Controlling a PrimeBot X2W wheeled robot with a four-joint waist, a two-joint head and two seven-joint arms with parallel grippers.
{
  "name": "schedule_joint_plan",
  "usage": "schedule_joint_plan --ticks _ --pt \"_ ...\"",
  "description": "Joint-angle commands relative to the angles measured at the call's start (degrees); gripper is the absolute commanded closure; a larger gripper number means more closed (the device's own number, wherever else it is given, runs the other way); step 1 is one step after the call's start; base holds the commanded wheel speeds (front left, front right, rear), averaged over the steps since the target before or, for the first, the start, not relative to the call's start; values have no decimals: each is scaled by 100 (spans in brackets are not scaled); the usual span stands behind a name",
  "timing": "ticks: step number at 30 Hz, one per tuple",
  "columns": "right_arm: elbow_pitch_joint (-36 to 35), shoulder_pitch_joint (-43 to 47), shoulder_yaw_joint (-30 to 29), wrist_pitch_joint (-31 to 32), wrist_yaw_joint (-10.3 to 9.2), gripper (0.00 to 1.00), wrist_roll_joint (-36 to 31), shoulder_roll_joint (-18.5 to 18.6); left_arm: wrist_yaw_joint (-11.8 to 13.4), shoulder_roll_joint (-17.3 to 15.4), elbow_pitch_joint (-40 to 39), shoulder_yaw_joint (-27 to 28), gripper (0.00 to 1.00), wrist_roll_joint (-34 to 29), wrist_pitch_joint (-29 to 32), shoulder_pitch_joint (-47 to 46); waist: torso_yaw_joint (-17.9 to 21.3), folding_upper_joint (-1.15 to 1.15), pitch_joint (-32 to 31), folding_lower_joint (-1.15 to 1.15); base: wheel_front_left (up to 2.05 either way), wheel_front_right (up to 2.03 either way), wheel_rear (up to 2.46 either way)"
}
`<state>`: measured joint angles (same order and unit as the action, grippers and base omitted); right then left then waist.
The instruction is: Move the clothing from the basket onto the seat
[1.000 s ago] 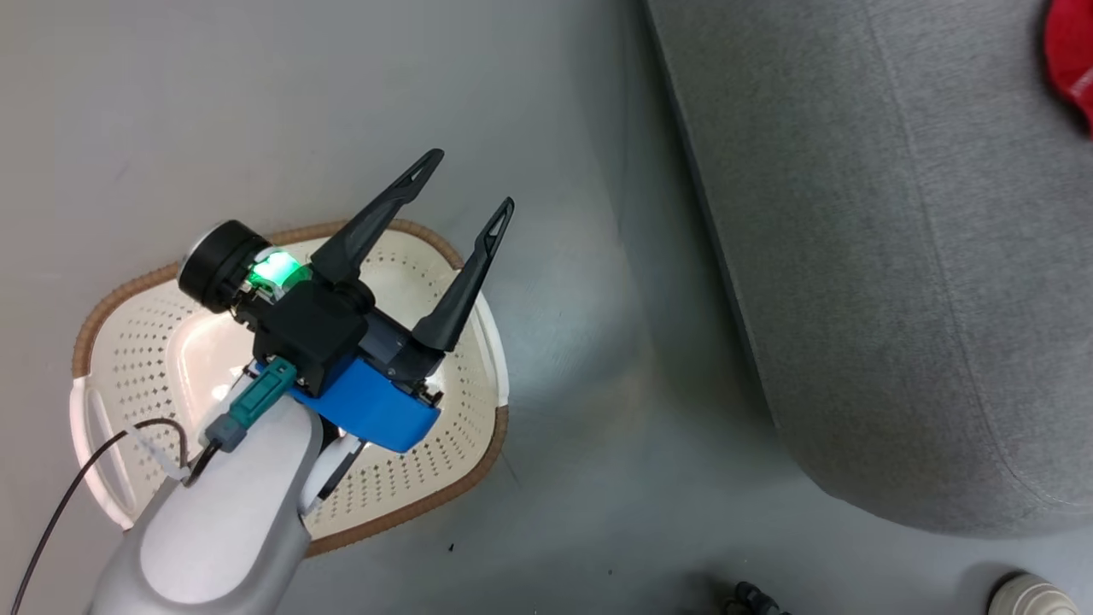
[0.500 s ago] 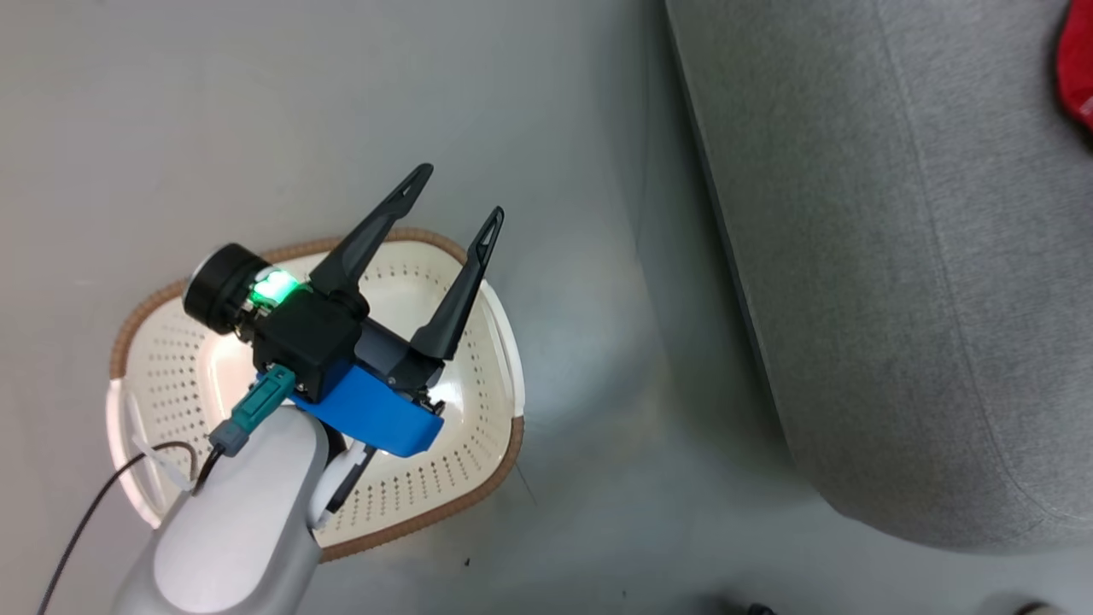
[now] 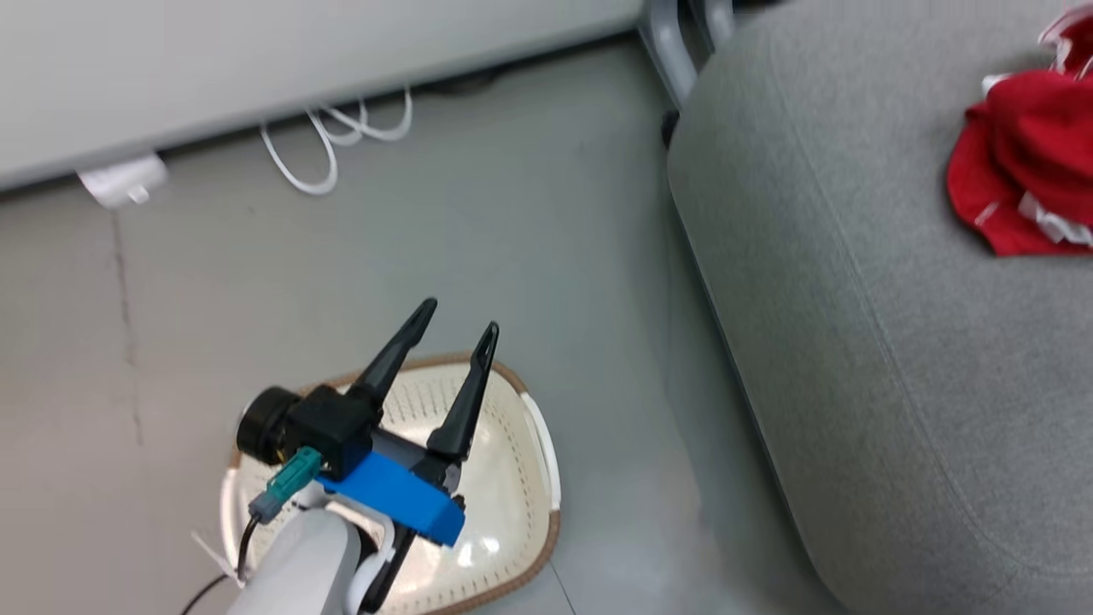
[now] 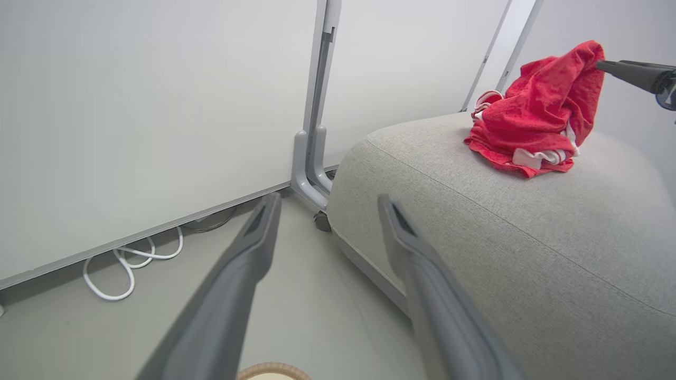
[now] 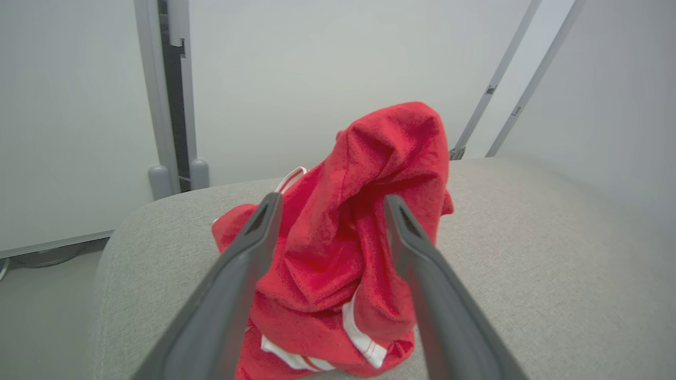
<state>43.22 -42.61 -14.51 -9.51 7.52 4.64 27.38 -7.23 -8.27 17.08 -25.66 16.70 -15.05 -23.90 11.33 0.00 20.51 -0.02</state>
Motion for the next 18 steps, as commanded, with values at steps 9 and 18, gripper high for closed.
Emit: schedule_joint_plan --ticks 9,18 --pt "-1962 2100 532 637 -8 0 -16 -763 -23 214 153 506 0 41 -18 962 -607 0 -1377 2 0 0 0" --pt "-3562 3472 691 1257 -6 0 -257 -1452 -26 291 65 883 0 -24 -19 1570 -909 0 -1730 2 0 0 0"
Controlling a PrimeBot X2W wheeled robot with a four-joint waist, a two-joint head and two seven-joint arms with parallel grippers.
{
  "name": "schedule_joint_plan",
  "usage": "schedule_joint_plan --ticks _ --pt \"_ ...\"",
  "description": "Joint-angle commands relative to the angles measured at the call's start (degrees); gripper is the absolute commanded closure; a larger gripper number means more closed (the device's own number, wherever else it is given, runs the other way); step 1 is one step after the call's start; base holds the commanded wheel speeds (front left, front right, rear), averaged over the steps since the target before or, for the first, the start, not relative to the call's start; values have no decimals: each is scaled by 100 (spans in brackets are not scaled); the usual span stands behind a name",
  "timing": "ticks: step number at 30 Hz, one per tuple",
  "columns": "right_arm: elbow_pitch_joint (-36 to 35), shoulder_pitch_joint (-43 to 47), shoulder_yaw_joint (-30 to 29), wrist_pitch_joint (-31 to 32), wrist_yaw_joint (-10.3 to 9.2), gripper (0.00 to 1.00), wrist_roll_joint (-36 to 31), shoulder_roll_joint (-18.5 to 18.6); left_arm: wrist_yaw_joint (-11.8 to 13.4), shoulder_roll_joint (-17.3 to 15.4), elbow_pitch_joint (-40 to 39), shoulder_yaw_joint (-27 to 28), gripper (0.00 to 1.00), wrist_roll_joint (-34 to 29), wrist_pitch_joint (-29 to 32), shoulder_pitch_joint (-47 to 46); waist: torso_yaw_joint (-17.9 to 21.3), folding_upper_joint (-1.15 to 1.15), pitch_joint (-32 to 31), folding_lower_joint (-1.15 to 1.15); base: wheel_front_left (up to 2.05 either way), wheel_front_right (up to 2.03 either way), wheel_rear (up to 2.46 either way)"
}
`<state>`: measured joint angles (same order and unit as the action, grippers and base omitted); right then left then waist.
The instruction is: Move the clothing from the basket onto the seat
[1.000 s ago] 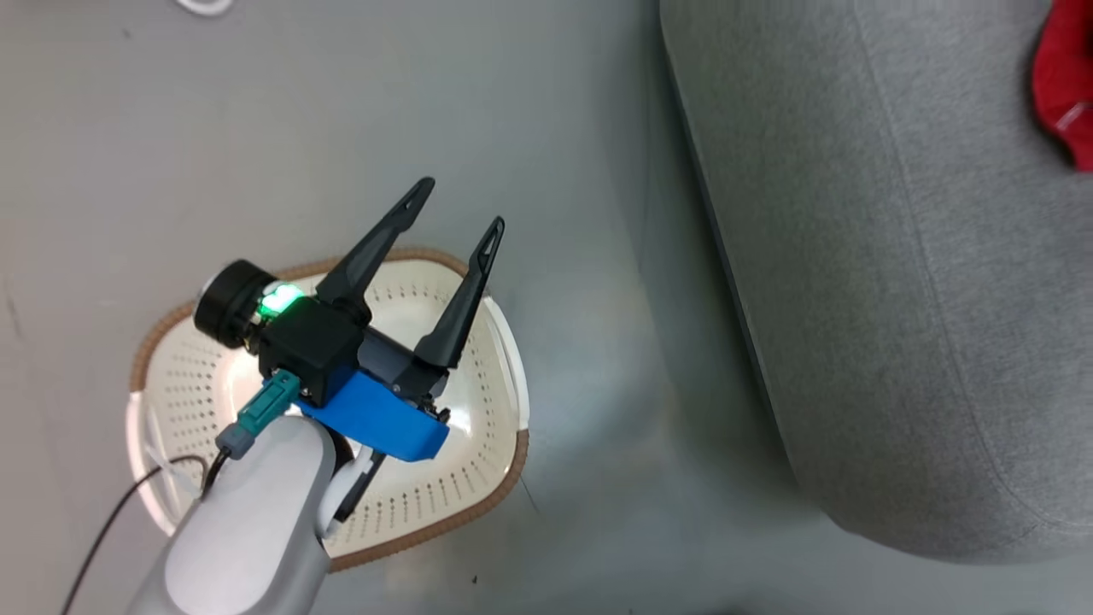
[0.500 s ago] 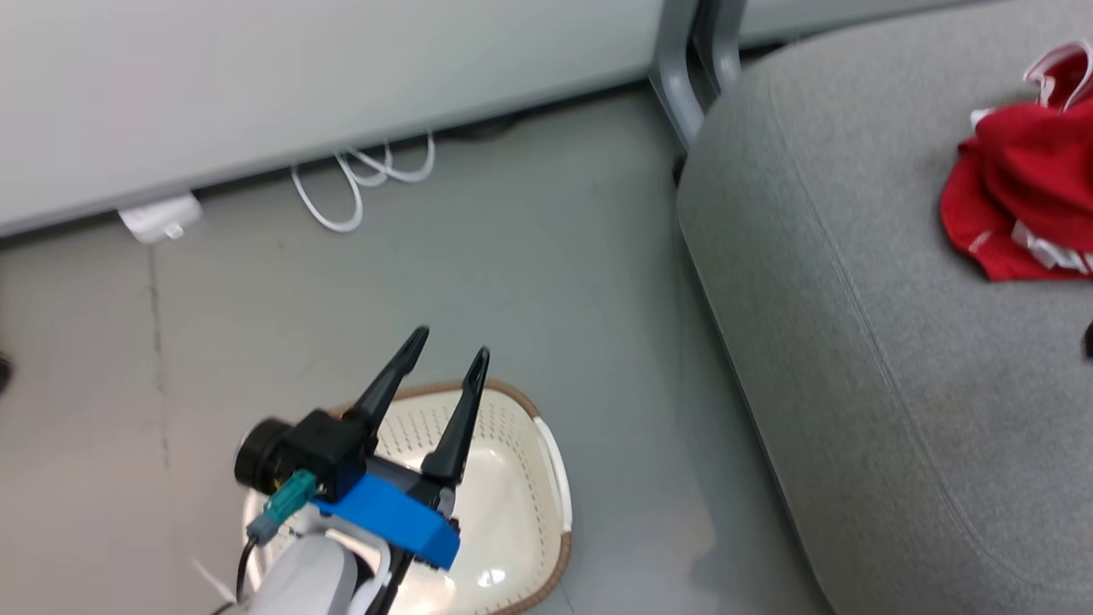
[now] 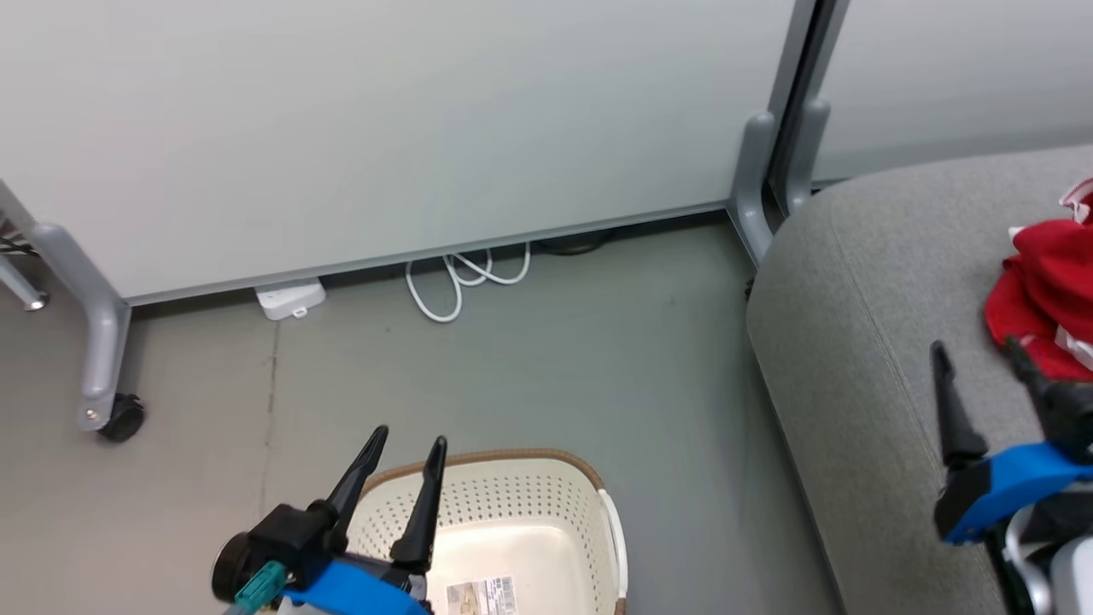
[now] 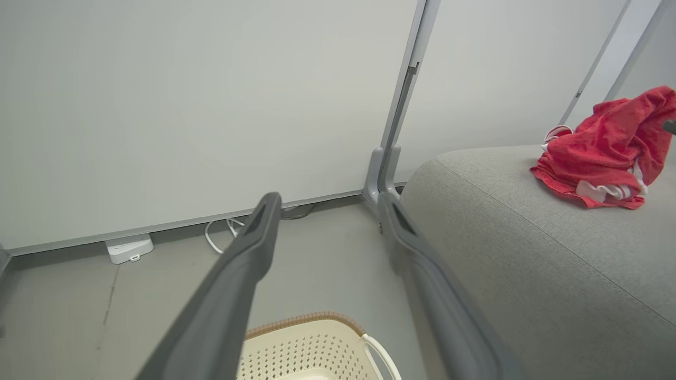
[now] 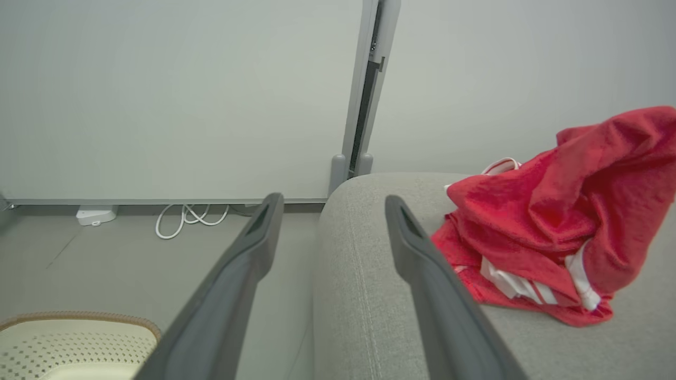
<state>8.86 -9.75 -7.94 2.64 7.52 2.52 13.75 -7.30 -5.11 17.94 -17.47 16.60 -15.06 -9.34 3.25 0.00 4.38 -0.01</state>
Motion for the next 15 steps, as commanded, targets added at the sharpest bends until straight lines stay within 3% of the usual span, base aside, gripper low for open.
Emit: schedule_joint_plan --ticks 1,15 --pt "-256 300 73 87 -6 0 -72 -153 -19 -10 -31 101 0 5 -17 179 -126 0 -154 1 0 0 0" --pt "-856 1354 297 -72 -6 0 -346 -889 -20 48 -134 573 0 39 -18 582 -528 0 -488 1 0 0 0"
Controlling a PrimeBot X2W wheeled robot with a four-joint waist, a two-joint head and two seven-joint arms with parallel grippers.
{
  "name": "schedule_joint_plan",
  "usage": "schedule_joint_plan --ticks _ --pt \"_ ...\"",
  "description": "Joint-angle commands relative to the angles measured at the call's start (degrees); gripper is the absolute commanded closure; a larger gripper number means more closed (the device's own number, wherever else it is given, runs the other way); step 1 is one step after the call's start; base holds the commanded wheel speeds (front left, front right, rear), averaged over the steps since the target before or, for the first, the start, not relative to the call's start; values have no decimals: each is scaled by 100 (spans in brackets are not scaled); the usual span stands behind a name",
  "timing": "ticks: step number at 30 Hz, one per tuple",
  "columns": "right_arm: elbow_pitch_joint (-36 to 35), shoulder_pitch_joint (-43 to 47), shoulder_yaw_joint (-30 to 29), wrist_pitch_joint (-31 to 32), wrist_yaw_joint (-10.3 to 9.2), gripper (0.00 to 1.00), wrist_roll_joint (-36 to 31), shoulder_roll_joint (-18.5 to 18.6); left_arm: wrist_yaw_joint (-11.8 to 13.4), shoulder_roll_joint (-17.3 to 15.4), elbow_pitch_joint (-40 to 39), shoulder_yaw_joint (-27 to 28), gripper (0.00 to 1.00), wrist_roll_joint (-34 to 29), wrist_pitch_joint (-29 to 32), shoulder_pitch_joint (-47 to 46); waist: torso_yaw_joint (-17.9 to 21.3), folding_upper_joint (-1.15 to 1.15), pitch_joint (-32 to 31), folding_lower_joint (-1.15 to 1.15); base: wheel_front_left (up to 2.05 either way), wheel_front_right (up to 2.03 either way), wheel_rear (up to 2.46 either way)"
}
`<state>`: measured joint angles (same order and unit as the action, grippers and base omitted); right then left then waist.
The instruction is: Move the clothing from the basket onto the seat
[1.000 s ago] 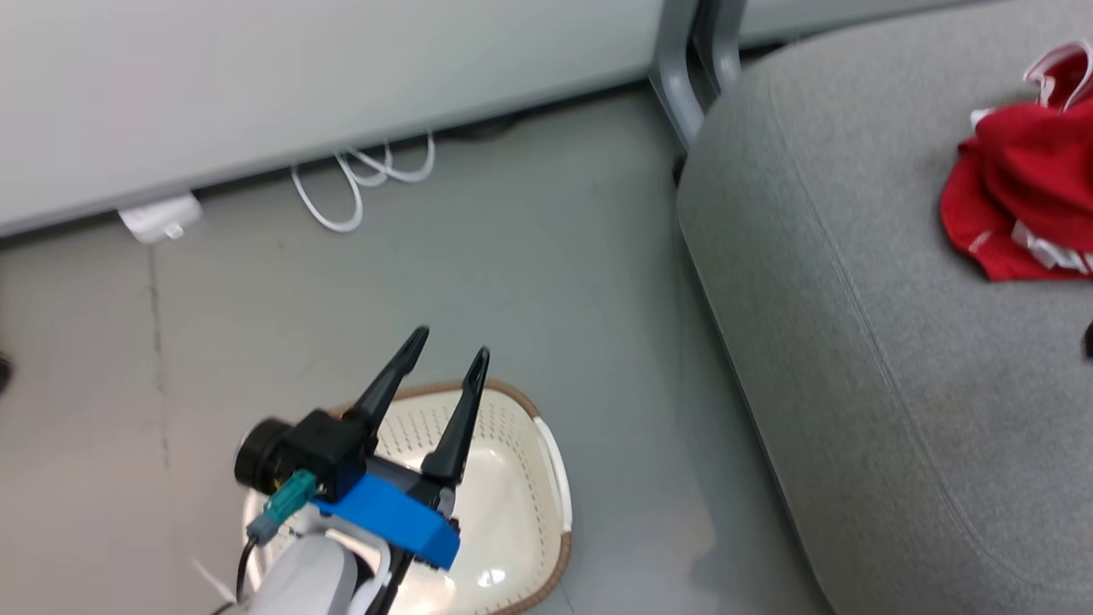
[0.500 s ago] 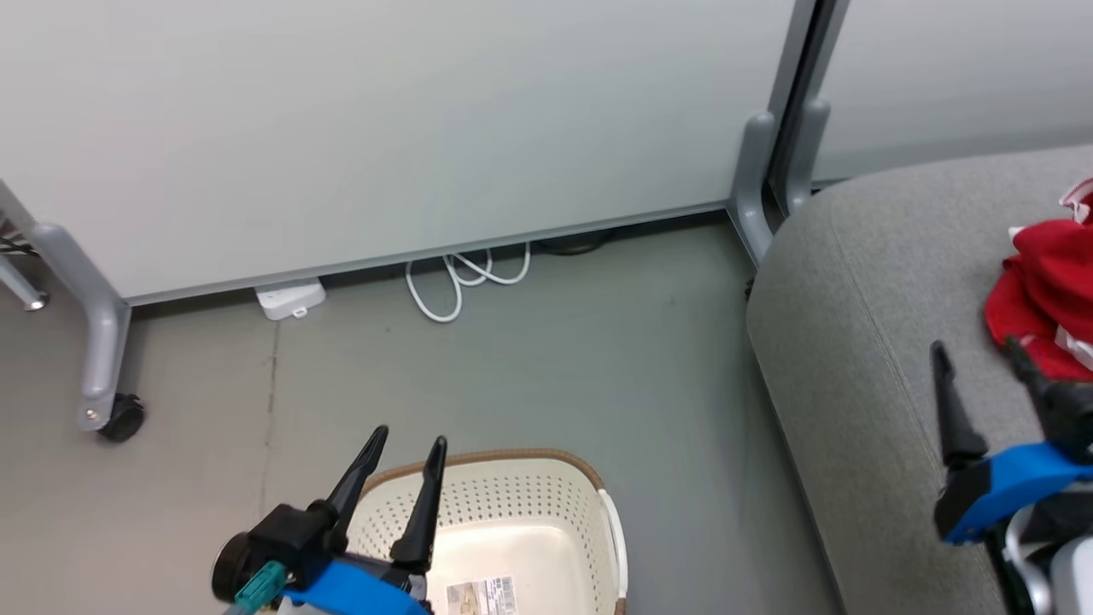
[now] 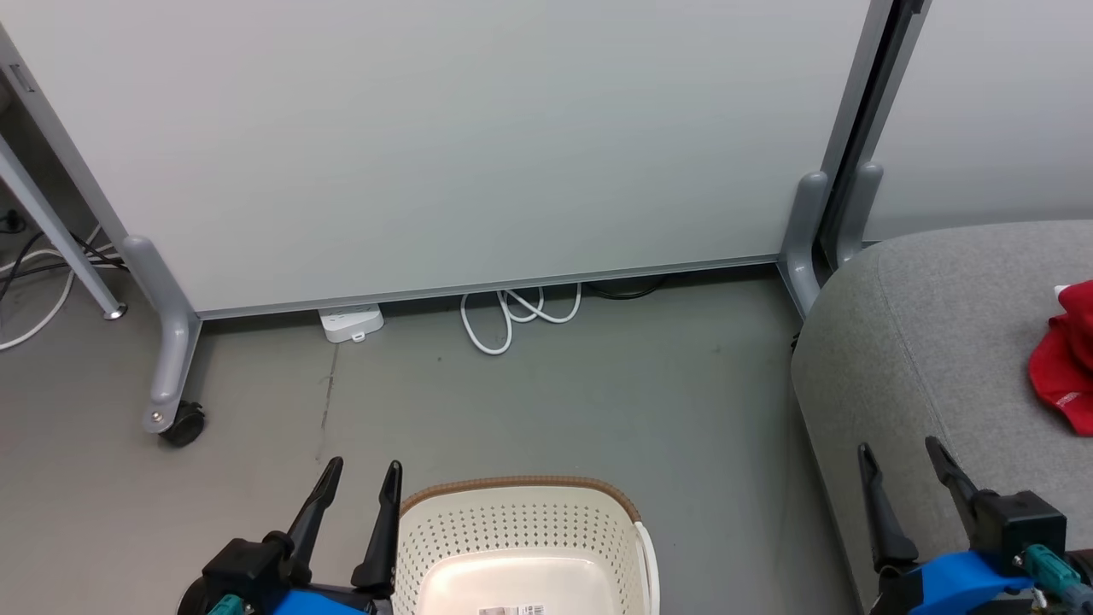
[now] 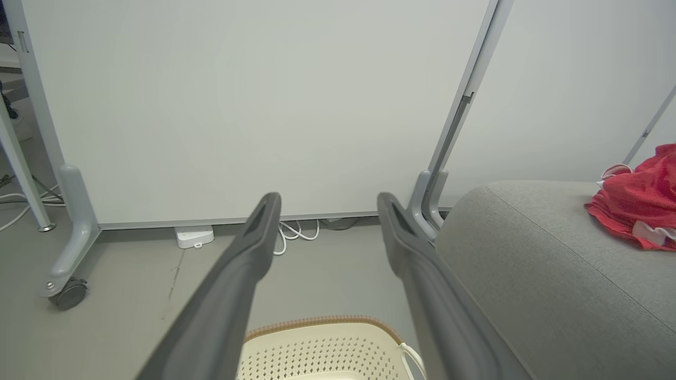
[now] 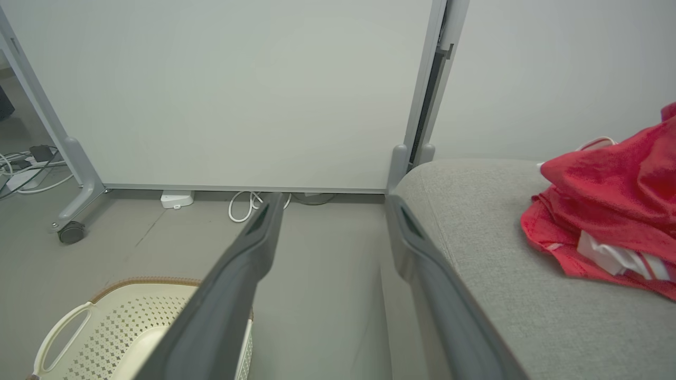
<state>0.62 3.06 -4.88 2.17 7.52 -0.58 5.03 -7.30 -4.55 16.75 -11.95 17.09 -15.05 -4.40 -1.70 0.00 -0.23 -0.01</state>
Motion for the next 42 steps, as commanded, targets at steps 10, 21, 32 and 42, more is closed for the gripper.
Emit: schedule_joint_plan --ticks 10,21,32,42 --pt "30 282 30 -158 -6 0 -33 -212 -20 44 57 330 0 -6 -19 187 -87 0 -63 1 0 0 0" --pt "73 288 100 -147 -6 0 35 -224 -21 83 116 393 0 -71 -19 214 -93 0 -48 1 0 0 0" --pt "657 222 82 -105 1 100 56 -208 2 184 600 384 100 -16 40 460 -89 0 -46 2 0 0 0" --pt "1022 178 67 -76 1 100 535 -215 1 187 841 448 100 386 140 606 -79 0 -42 2 0 0 0"
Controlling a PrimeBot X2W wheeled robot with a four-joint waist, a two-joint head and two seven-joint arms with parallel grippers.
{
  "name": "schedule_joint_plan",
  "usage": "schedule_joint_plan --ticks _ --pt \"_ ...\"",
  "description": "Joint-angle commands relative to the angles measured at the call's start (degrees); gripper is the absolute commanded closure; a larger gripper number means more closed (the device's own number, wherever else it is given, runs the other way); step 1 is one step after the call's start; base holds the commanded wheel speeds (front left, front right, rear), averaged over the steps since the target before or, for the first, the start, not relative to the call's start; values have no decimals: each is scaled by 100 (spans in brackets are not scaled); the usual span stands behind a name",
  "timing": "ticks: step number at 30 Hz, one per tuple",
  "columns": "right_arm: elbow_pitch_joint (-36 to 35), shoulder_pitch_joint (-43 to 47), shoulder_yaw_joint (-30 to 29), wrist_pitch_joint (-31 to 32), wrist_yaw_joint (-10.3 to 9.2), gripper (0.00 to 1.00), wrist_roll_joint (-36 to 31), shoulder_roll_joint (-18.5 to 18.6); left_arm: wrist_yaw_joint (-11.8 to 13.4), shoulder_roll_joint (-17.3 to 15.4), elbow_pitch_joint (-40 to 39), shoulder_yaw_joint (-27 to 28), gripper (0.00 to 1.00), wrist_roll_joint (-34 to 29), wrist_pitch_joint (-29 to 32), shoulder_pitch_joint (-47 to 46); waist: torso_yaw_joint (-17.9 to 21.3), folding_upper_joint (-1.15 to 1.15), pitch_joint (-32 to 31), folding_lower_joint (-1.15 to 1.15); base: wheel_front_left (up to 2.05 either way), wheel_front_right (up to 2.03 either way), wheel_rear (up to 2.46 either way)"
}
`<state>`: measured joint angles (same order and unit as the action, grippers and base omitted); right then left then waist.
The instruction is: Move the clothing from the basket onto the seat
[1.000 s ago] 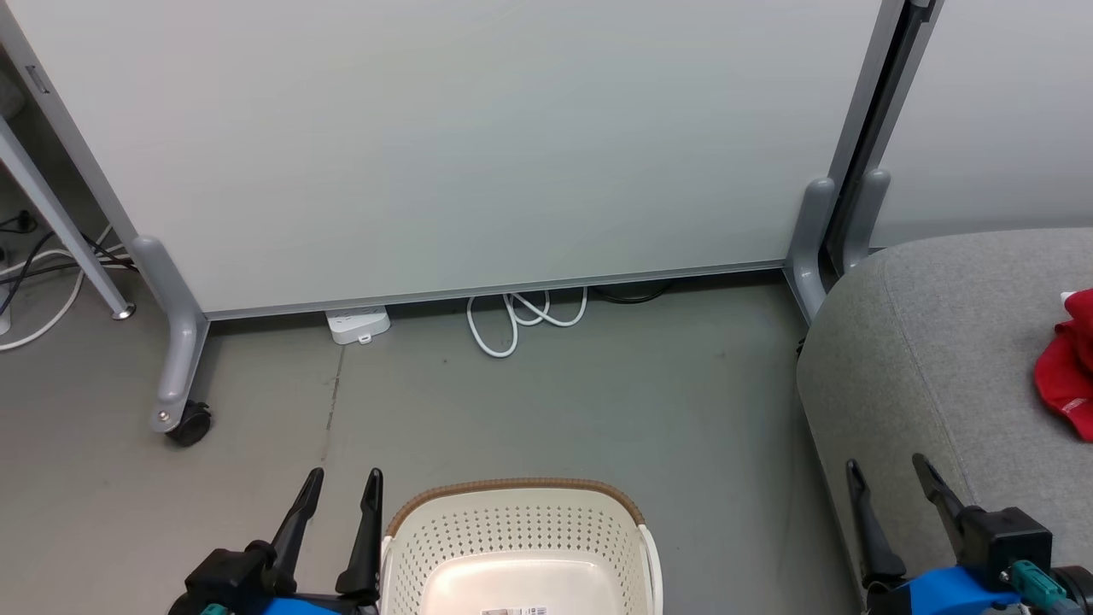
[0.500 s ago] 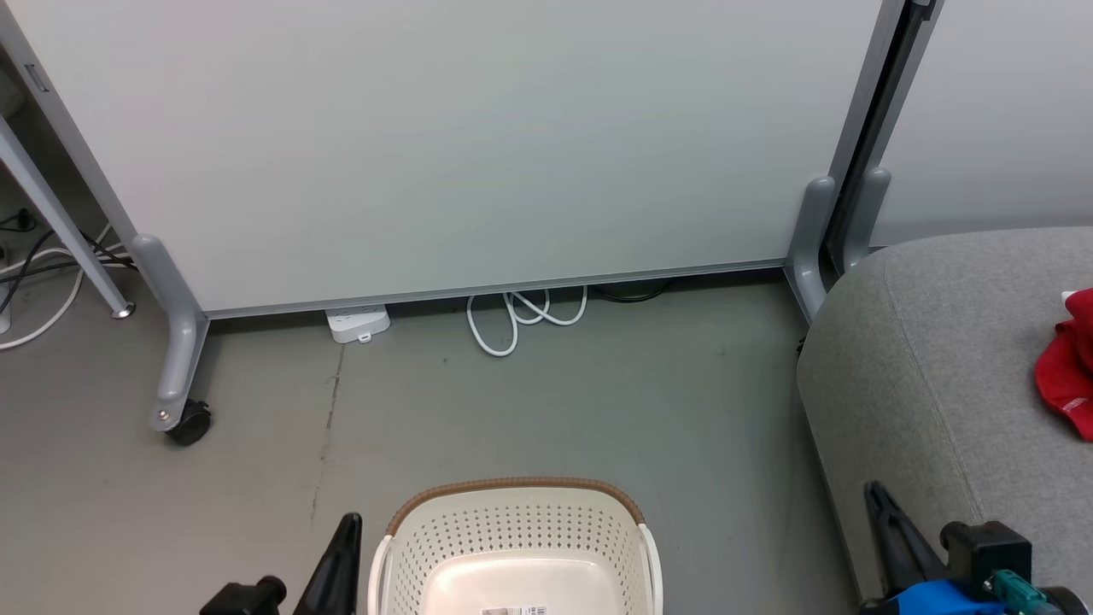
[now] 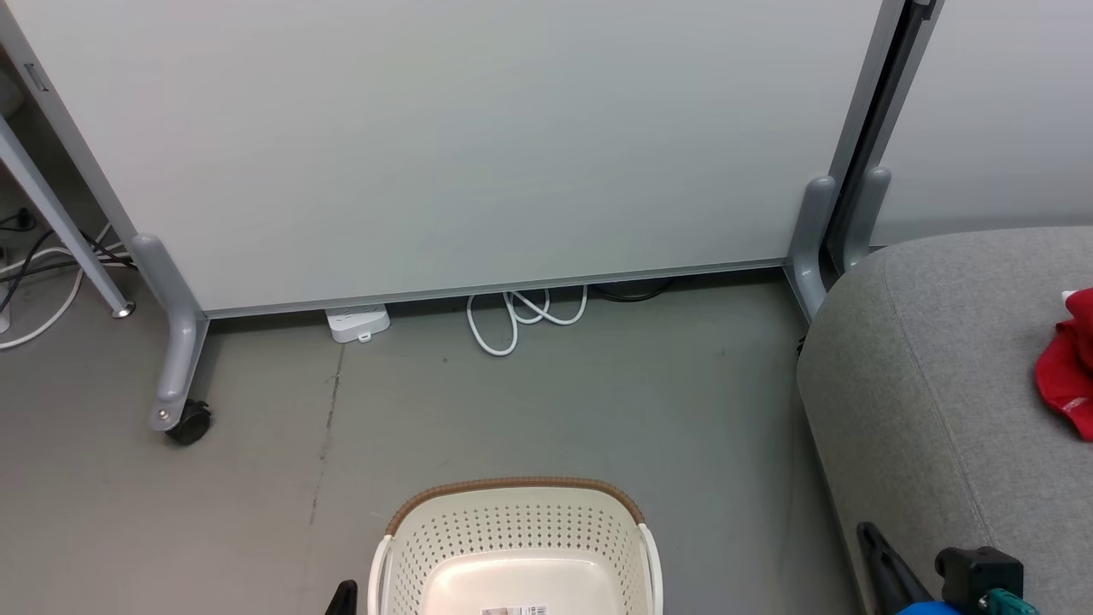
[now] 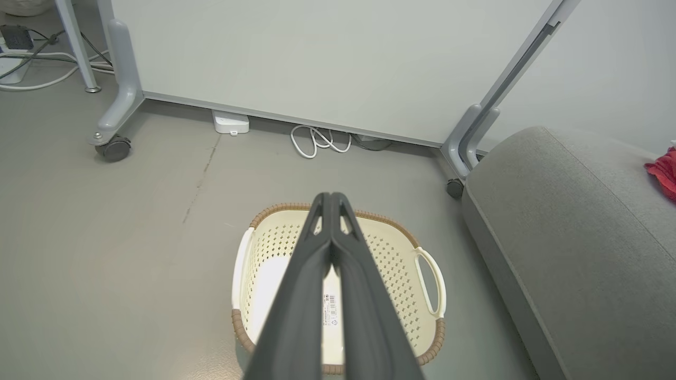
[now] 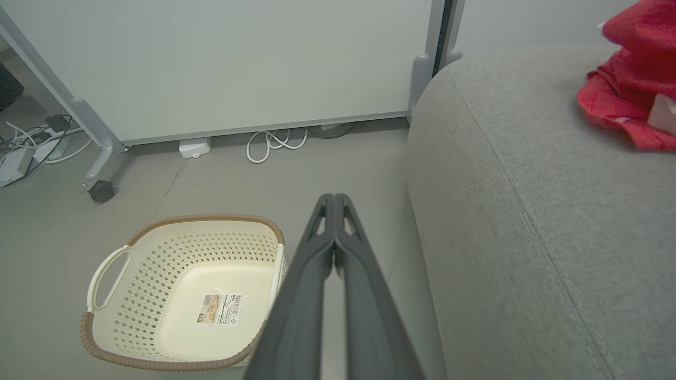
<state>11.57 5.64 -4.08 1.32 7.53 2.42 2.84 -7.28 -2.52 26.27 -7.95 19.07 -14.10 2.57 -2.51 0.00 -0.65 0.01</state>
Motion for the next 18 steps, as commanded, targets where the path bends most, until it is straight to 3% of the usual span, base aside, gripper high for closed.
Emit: schedule_joint_plan --ticks 1,18 --pt "-70 -97 -17 16 0 100 362 3 -1 -19 -127 65 100 294 72 -103 4 0 1 0 0 0 0" --pt "-8 -357 -69 129 -1 100 2306 4 -6 -57 -383 339 100 1912 486 -290 39 0 13 0 0 0 0"
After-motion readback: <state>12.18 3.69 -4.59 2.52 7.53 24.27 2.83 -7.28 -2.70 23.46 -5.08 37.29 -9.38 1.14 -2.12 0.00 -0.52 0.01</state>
